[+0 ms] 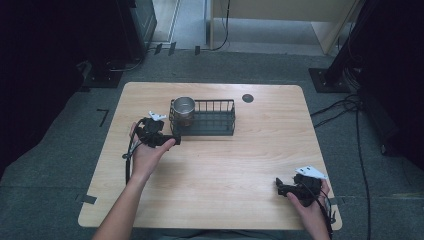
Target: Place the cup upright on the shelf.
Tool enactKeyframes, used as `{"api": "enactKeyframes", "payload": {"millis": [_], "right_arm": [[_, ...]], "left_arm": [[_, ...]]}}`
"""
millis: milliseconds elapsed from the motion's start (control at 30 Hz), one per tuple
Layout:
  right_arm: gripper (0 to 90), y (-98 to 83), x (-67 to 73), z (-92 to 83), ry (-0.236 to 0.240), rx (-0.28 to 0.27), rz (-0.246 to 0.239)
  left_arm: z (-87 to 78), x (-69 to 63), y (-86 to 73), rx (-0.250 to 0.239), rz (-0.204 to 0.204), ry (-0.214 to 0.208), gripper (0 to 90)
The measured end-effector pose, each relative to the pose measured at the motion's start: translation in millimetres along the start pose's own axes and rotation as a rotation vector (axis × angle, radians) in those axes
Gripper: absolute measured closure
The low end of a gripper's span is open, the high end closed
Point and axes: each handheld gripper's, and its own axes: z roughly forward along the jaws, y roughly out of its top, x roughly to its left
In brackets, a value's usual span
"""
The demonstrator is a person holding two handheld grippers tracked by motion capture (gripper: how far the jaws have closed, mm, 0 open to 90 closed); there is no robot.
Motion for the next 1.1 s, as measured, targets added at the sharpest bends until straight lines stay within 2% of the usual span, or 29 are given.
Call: {"api": "enactKeyframes", "payload": {"millis": [267, 400, 533, 733, 800, 1100], "right_arm": [[0.0, 0.0, 0.0, 0.0, 0.0, 0.0, 0.0], [0.0, 0.0, 0.0, 0.0, 0.0, 0.0, 0.0], [0.0, -0.1, -0.2, 0.0, -0.001, 0.0, -0.003], [0.0, -0.1, -0.1, 0.0, -0.001, 0.0, -0.002], [0.0, -0.1, -0.1, 0.0, 0.0, 0.0, -0.002], [0.0, -0.1, -0.1, 0.0, 0.0, 0.0, -0.002]], "left_arm": [[-3.7, 5.4, -16.1, 0.002, -0.02, -0.004, 0.0], [-4.8, 10.4, -29.6, 0.009, -0.036, -0.005, 0.0], [-4.9, 13.2, -40.5, 0.018, -0.028, 0.014, 0.0], [-6.1, 17.7, -55.9, 0.028, -0.039, 0.015, 0.0], [-6.6, 18.0, -60.3, 0.033, -0.029, 0.029, 0.0], [-9.1, 20.7, -78.4, 0.054, -0.023, 0.034, 0.0]]}}
